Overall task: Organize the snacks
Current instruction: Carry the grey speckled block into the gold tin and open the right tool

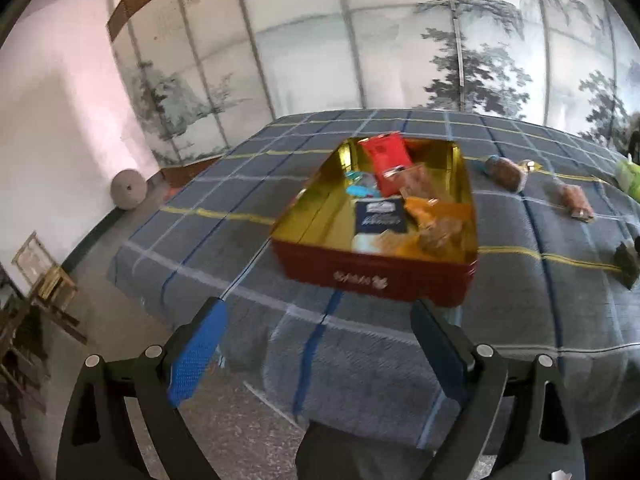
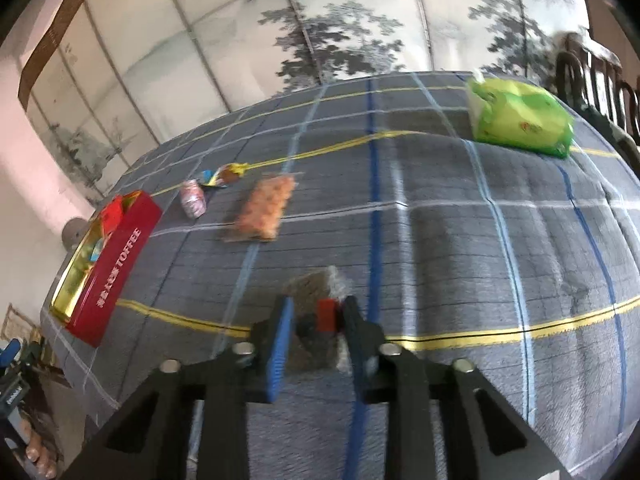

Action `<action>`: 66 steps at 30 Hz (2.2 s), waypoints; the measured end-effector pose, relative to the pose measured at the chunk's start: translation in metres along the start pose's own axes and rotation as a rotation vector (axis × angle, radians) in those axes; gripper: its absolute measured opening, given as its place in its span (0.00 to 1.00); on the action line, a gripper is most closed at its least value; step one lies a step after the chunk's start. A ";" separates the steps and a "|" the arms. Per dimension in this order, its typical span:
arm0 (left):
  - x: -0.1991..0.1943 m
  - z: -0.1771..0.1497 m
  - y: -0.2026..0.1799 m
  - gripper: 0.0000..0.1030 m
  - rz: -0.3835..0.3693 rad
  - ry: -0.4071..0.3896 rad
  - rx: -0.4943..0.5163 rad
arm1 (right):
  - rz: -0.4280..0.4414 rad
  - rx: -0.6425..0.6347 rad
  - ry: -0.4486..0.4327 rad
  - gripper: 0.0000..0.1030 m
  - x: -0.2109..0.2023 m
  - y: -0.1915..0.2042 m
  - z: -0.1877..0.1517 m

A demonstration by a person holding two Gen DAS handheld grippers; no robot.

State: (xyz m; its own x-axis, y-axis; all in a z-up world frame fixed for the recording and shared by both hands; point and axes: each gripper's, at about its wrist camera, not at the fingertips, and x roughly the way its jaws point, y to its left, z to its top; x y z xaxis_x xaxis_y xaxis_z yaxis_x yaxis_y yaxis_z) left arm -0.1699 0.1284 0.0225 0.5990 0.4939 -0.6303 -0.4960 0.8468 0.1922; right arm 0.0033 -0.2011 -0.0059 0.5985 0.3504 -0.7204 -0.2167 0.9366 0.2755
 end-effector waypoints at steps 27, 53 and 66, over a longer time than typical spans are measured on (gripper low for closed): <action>0.019 -0.054 0.022 0.89 -0.014 0.040 -0.045 | 0.077 -0.210 0.066 0.34 -0.005 0.100 0.029; 0.072 -0.078 0.070 0.89 0.041 0.270 -0.214 | 0.373 -0.280 0.330 0.34 0.127 0.357 0.029; 0.079 -0.083 0.074 0.89 0.014 0.322 -0.240 | 0.365 -0.273 0.366 0.34 0.156 0.385 0.018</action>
State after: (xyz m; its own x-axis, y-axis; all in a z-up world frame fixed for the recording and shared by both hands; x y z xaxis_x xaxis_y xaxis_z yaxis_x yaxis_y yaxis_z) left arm -0.2115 0.2140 -0.0761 0.3823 0.3850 -0.8400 -0.6583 0.7514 0.0448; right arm 0.0269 0.2136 -0.0008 0.1531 0.5855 -0.7961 -0.5788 0.7061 0.4079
